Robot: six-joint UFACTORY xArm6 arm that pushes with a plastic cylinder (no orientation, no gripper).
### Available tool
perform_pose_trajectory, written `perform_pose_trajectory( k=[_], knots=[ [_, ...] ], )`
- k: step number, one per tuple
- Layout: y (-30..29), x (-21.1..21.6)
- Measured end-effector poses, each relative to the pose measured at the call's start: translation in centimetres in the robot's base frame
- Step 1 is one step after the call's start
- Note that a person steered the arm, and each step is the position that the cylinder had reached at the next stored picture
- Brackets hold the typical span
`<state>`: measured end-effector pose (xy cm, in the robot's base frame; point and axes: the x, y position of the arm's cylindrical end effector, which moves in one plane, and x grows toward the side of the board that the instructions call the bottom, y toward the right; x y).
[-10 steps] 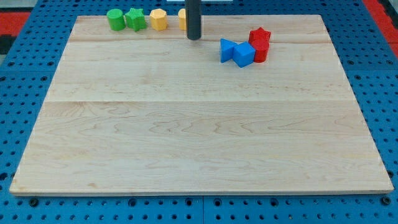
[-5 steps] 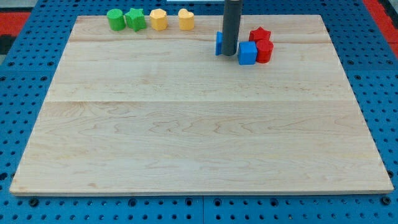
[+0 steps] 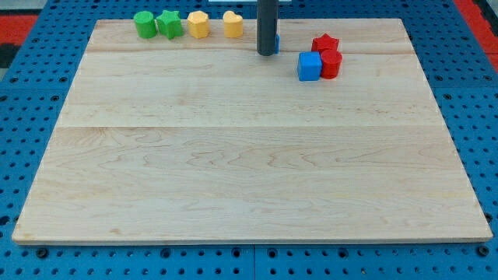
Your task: Move blue triangle closer to yellow heart
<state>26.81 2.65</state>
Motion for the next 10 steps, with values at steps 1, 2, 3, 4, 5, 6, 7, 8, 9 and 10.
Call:
perform_pose_trajectory(
  k=[1, 2, 3, 4, 5, 6, 7, 8, 9, 10],
  knots=[
    [0.0, -1.1],
    [0.0, -2.1],
    [0.0, -2.8],
    [0.2, -2.8],
    [3.7, -2.3],
    [5.0, -2.2],
    [4.3, -3.3],
    [3.4, -3.9],
    [2.7, -4.2],
    [4.3, -4.5]
  ],
)
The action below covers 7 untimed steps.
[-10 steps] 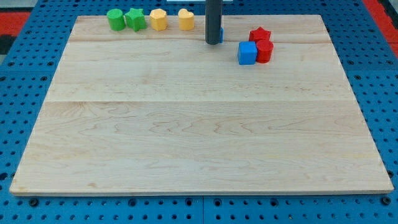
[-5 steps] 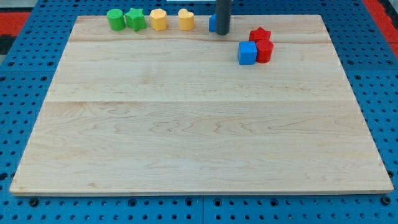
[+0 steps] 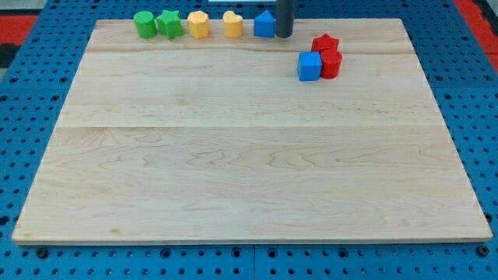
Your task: Move blue triangle closer to yellow heart
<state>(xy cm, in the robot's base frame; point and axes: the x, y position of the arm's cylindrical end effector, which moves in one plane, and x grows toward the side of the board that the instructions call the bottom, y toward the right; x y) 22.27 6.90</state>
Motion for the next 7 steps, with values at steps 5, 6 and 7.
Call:
perform_pose_trajectory(
  k=[5, 6, 7],
  knots=[
    [0.3, -3.0],
    [0.1, -3.0],
    [-1.2, -3.0]
  ],
)
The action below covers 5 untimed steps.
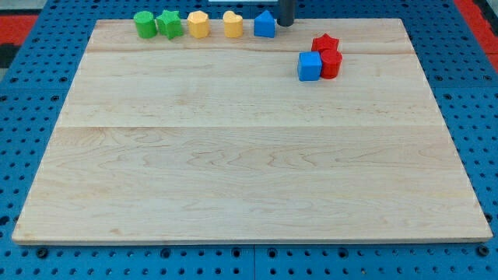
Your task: Move blue triangle closer to yellow heart
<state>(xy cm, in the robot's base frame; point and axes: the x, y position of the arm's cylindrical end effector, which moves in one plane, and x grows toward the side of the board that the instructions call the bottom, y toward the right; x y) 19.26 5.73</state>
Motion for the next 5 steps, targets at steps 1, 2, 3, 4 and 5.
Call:
perform_pose_trajectory(
  k=[1, 2, 3, 4, 5],
  knots=[
    [-0.6, 0.0],
    [-0.9, 0.0],
    [-2.4, 0.0],
    [-2.8, 0.0],
    [-2.7, 0.0]
  ],
)
